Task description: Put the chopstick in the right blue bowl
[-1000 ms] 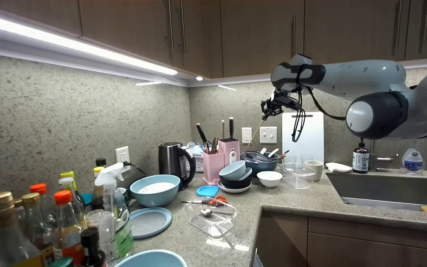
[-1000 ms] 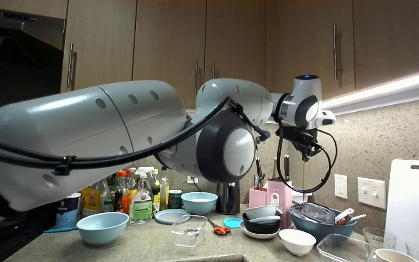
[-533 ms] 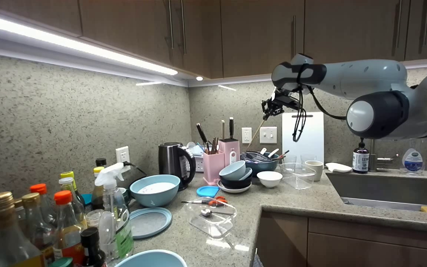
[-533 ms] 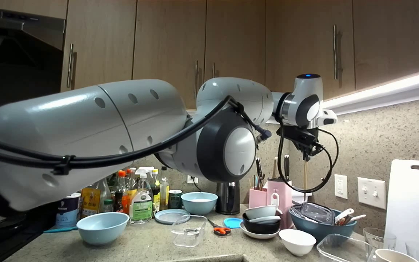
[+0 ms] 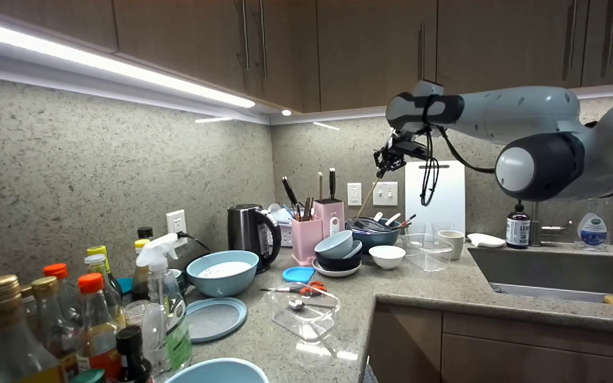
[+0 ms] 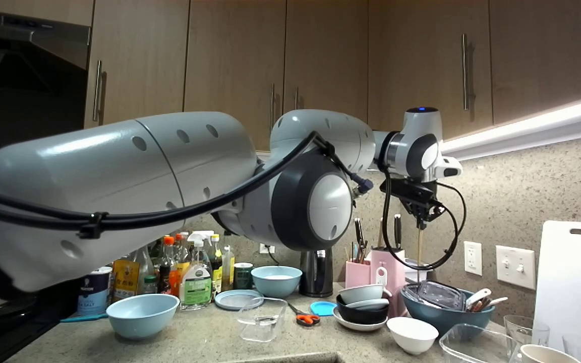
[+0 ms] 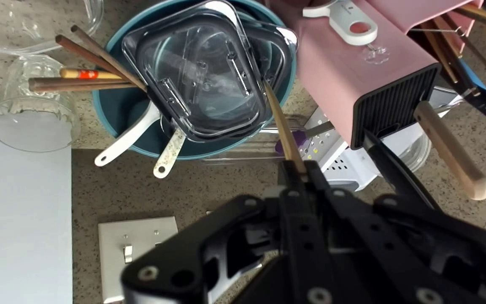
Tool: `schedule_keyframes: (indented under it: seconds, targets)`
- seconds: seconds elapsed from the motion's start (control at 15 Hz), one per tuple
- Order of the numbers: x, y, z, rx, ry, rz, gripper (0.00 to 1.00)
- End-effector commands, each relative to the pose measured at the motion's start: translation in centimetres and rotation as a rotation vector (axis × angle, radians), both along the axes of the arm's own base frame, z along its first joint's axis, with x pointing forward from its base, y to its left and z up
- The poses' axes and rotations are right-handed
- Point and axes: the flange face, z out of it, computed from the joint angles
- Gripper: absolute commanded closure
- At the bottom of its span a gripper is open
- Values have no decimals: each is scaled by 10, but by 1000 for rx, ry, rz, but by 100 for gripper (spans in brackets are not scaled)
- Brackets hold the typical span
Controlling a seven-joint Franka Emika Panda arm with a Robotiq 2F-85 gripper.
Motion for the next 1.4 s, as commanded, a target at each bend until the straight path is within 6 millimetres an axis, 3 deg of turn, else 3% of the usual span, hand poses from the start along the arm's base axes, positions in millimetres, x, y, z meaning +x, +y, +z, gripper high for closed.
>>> schedule_keyframes:
  seconds: [0.0, 0.4, 0.47, 0.8, 0.87, 1.33]
  targets:
    - [-3, -8, 1, -46, 12, -20, 98]
    - [1, -15, 5, -87, -91, -49, 98]
    - [1, -9, 4, -58, -59, -32, 94]
    - [2, -11, 2, -68, -81, -40, 94]
    - [2, -11, 2, -68, -81, -40, 98]
    - [21, 38, 9, -325, 43, 104, 98]
